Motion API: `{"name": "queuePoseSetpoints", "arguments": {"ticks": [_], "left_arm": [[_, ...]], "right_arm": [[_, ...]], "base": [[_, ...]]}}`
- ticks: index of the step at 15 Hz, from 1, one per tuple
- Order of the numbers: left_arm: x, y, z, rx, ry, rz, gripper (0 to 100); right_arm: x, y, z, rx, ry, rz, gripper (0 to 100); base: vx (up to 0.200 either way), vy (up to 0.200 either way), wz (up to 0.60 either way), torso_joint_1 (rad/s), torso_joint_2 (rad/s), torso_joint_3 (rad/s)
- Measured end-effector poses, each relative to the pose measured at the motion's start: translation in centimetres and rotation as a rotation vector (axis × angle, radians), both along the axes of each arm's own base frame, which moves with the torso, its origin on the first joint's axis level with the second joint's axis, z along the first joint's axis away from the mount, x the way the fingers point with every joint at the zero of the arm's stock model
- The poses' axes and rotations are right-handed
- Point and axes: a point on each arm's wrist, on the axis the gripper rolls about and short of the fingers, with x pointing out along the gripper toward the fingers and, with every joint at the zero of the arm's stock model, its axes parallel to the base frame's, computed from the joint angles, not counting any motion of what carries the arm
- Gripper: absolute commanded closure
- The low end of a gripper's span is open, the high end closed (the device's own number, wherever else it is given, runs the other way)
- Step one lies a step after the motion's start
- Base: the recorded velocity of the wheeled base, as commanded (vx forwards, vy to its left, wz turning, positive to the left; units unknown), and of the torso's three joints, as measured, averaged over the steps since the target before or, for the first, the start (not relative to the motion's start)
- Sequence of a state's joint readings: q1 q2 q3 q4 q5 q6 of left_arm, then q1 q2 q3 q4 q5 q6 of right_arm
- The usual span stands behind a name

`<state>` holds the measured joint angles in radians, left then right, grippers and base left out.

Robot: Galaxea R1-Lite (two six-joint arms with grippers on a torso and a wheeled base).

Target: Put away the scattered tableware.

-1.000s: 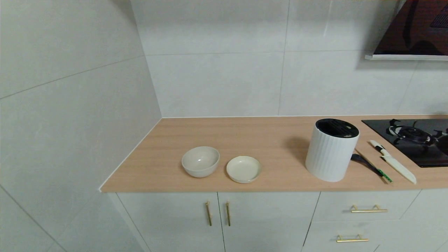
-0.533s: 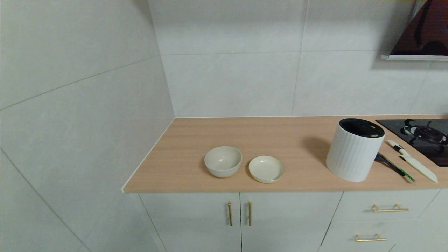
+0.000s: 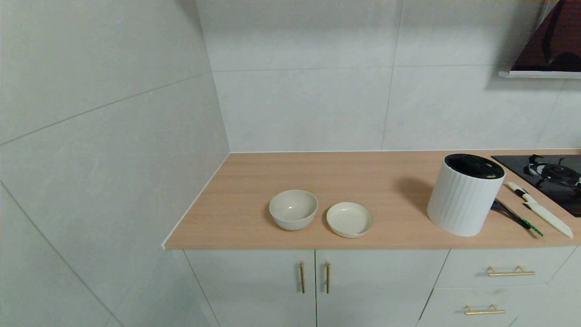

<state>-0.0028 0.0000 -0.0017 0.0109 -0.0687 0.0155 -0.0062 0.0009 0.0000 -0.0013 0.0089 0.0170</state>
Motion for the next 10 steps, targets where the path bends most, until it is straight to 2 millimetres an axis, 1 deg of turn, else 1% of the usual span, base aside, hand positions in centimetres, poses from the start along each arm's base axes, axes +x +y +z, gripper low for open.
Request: {"name": "queuePoseSetpoints", "arguments": {"ticks": [4, 7, 10], "left_arm": [[0.00, 0.00, 0.00, 0.000, 0.000, 0.000, 0], [0.00, 0.00, 0.00, 0.000, 0.000, 0.000, 0], [0.00, 0.00, 0.00, 0.000, 0.000, 0.000, 0]], "right_arm": [[0.00, 0.00, 0.00, 0.000, 0.000, 0.000, 0], [0.00, 0.00, 0.00, 0.000, 0.000, 0.001, 0], [0.00, 0.00, 0.00, 0.000, 0.000, 0.000, 0]], "base": [[0.000, 0.000, 0.00, 0.000, 0.00, 0.000], [0.000, 0.000, 0.00, -0.134, 0.30, 0.157], [0.000, 0.000, 0.00, -0.183, 0.38, 0.204]]}}
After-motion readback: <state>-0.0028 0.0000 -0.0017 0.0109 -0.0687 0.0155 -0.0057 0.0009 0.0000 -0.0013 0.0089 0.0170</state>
